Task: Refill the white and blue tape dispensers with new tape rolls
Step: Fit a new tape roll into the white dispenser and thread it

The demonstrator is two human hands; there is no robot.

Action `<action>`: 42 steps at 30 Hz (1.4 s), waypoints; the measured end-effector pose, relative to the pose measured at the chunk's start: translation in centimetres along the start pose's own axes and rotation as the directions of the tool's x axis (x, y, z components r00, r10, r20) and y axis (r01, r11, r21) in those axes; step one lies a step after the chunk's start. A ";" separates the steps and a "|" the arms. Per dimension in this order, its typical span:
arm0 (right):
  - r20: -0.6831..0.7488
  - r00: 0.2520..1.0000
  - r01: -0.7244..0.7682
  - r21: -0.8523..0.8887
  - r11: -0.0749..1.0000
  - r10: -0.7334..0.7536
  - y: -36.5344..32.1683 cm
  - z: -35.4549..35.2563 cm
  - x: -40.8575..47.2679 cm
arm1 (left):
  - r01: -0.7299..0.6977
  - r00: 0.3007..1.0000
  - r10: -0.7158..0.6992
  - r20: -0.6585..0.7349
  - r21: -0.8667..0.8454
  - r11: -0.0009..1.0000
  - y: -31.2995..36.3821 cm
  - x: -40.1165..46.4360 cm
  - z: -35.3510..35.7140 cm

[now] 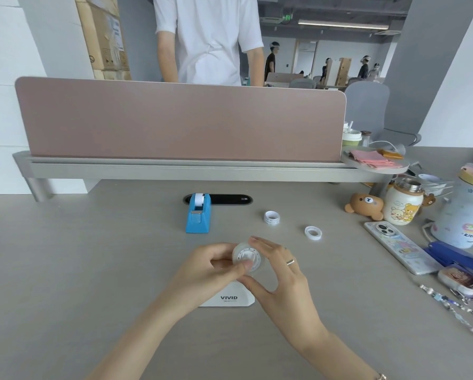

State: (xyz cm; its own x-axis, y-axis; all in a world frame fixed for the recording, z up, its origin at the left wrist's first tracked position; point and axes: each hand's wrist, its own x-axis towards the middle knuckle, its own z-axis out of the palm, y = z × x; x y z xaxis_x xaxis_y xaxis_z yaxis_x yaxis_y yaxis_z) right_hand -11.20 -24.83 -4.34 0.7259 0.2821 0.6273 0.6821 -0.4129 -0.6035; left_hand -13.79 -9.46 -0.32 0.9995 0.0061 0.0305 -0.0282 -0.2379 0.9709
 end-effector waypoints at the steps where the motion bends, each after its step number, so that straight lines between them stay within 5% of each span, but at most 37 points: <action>1: 0.002 1.000 0.004 -0.001 1.000 -0.004 0.0 0.0 0.0 | -0.003 1.000 0.003 -0.017 0.005 1.000 0.0 0.0 0.1; 26: 0.030 0.984 0.180 -0.136 0.974 -0.178 0.7 0.3 0.0 | 0.122 0.991 -0.113 -0.078 0.135 0.983 0.5 0.1 -0.4; 42: 0.020 0.993 0.118 0.026 0.993 -0.118 0.9 0.1 0.0 | 0.151 0.988 -0.151 -0.020 0.014 0.988 0.9 -0.1 -1.0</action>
State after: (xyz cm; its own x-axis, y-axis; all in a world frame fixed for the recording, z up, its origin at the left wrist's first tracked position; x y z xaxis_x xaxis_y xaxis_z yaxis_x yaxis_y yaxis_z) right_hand -10.60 -25.10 -4.92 0.6418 0.3465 0.6842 0.7648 -0.3545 -0.5379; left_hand -13.89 -8.73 0.82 0.9919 0.0615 -0.1115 0.1234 -0.2483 0.9608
